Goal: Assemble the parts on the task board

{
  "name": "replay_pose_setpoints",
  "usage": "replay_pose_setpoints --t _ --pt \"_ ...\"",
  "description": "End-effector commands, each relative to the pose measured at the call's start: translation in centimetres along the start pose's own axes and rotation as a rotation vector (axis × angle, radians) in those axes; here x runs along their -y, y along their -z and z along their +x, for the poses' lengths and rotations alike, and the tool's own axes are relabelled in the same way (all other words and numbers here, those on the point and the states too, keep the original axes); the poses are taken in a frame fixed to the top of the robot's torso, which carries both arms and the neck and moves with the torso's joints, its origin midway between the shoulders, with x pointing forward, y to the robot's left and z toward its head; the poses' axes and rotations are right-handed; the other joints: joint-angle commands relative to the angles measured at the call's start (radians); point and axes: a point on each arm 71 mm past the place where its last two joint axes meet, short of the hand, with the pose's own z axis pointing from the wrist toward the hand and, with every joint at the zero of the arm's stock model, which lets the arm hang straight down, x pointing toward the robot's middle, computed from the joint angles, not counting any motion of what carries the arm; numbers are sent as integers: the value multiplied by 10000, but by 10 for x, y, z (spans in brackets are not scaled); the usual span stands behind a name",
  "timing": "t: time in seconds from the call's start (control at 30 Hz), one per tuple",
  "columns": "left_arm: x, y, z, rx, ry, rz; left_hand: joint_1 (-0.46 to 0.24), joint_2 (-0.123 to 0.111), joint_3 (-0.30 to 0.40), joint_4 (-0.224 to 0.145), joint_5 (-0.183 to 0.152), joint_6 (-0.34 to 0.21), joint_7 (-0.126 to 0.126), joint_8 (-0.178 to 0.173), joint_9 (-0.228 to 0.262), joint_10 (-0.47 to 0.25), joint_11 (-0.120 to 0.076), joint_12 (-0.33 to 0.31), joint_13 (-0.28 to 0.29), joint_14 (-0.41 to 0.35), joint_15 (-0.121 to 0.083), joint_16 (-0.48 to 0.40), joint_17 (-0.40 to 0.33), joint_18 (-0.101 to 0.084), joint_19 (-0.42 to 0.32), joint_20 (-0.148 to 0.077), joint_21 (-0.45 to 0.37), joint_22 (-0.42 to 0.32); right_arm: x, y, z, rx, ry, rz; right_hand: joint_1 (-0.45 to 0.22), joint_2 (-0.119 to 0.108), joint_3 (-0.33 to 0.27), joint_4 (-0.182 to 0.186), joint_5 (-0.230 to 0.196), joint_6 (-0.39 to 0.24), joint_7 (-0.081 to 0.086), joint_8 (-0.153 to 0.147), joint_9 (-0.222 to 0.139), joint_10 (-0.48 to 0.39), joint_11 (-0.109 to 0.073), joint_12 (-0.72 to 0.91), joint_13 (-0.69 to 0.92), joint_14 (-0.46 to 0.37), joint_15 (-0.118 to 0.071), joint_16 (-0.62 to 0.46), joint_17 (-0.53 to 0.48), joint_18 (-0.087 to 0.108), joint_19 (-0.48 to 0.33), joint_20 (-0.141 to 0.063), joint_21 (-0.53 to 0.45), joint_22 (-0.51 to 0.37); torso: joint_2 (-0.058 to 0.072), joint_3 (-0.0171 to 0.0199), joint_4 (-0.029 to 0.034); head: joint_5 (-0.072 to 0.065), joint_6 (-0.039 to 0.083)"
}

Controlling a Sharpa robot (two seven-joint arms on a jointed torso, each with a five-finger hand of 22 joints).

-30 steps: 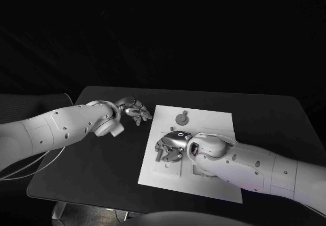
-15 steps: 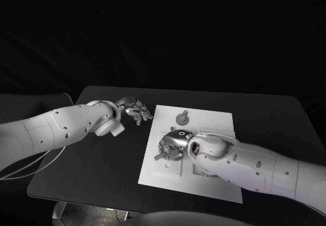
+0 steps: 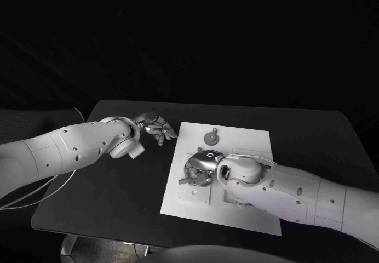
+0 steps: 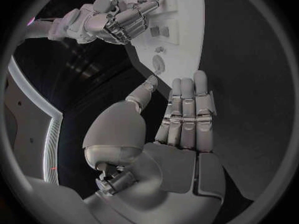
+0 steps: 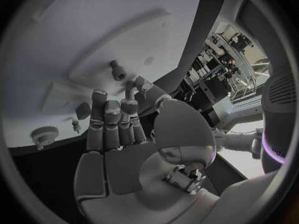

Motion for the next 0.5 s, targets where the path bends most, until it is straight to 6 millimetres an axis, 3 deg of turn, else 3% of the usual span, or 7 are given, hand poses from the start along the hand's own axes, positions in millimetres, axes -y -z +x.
replay_pose_setpoints --t 0.03,0.27,0.5 --pt "2 -1 0 50 69 114 6 68 33 -30 15 75 -1 38 -7 2 -16 -32 18 65 -15 -64 17 161 28 -47 -52 15 4 1 7 -575 289 432 -197 -57 -10 85 -67 112 152 -58 -45 0 -28 15 -19 9 -67 29 -14 -19 84 -11 57 118 -1 -5 2 -3 -5" --pt "3 -1 0 59 70 113 15 60 43 -35 34 54 6 26 -15 -3 -13 -37 26 64 -13 -74 23 159 27 -45 -59 18 5 2 8 -633 295 491 -593 -315 81 203 -39 -186 252 -262 -148 -47 64 -22 -54 -14 9 25 -40 -19 92 -28 30 90 0 1 -1 -10 -16" --pt "3 -1 0 59 70 117 24 54 51 -39 43 38 11 17 -20 -7 -9 -41 33 62 -11 -82 26 158 26 -44 -64 20 5 2 7 -511 346 465 -486 -151 267 90 66 -54 228 -194 -124 -31 47 10 -52 4 8 56 -43 -19 118 -58 49 97 0 10 -9 -16 -27"
